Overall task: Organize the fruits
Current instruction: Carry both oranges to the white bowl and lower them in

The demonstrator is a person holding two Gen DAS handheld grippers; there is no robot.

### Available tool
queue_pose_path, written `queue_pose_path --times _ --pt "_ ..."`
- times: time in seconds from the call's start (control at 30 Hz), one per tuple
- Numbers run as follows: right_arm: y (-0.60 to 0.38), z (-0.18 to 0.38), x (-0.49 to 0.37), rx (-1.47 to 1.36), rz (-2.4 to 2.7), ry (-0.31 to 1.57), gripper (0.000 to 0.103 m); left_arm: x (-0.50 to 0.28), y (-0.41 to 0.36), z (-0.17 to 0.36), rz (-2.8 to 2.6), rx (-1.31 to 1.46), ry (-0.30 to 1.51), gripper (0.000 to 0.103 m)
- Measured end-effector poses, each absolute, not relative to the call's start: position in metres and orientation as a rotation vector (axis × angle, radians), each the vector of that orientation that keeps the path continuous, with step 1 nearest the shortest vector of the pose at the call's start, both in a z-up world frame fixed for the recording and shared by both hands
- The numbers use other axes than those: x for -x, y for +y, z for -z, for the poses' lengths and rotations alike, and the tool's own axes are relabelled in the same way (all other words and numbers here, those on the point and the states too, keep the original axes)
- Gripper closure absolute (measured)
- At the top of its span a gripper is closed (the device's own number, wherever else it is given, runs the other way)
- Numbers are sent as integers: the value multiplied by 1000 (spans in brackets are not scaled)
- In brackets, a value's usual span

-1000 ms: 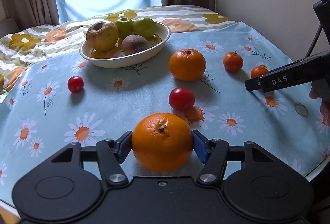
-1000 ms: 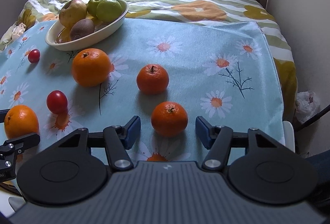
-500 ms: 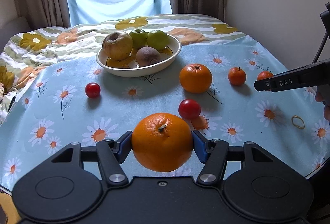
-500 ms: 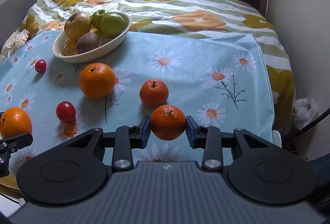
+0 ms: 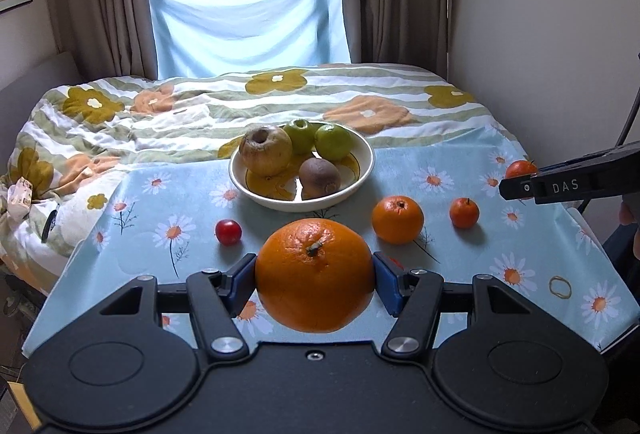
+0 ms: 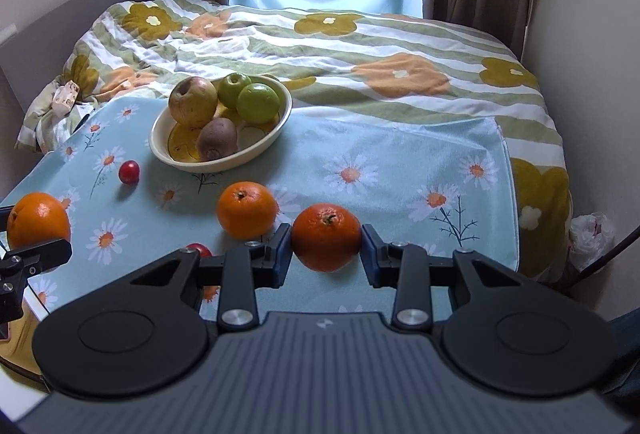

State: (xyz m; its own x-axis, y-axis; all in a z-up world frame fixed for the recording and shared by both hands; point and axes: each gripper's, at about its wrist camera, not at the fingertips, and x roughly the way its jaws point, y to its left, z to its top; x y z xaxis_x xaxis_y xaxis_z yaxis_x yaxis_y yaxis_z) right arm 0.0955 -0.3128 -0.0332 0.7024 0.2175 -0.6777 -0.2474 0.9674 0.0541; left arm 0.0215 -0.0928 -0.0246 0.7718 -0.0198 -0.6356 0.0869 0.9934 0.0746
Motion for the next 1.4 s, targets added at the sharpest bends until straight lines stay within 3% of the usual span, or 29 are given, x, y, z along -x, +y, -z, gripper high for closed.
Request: queue_pose_path --times 0.7,1.4 --pt "-246 -9 -146 10 -254 732 52 -105 -53 -11 120 -105 666 38" --pt "-204 22 -241 -22 -166 828 52 -222 -28 49 229 -137 830 38"
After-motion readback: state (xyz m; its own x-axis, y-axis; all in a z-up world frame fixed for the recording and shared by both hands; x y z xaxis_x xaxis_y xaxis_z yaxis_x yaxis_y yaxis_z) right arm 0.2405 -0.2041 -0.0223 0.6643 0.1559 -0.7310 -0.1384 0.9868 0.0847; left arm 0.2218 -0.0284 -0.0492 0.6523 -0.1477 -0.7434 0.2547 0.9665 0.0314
